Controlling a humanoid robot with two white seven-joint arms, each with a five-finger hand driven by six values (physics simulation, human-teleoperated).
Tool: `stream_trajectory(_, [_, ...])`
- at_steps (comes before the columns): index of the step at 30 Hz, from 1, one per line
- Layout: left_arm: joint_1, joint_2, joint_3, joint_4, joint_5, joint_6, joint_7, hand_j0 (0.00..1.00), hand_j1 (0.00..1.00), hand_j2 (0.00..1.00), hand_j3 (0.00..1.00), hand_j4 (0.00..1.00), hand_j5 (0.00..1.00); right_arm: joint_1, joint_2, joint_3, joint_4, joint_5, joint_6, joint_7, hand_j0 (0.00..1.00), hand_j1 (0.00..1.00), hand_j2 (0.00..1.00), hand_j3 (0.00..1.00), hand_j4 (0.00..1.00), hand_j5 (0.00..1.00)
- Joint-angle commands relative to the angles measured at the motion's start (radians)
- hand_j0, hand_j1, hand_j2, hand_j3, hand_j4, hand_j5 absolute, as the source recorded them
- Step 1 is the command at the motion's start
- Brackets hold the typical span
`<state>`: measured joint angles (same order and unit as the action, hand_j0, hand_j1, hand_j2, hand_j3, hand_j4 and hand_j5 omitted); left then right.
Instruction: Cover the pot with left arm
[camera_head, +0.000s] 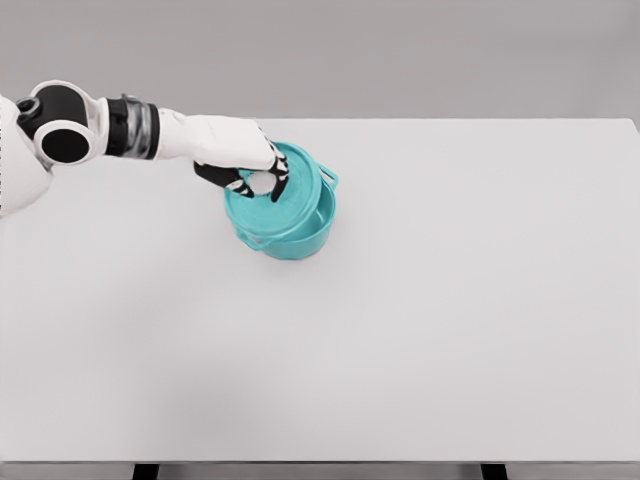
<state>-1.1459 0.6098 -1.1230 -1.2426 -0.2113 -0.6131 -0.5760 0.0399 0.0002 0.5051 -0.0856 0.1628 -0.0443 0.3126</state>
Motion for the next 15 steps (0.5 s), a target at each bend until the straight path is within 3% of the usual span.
stream_trajectory(1, [0.0,-0.03,0.0,0.034,0.004,0.002,-0.019,0.42,0.42,0.42,0.42,0.42,0.42,0.0,0.0,0.0,0.0,0.0,0.0,0.0,1.0,1.0,1.0,1.0,1.0,1.0])
stream_trajectory(15, [-0.025,-0.116,-0.003,0.074,0.003,0.002,-0.035,0.42,0.42,0.42,0.42,0.42,0.42,0.002,0.0,0.001,0.001,0.0,0.0,0.0,1.0,1.0,1.0,1.0,1.0,1.0])
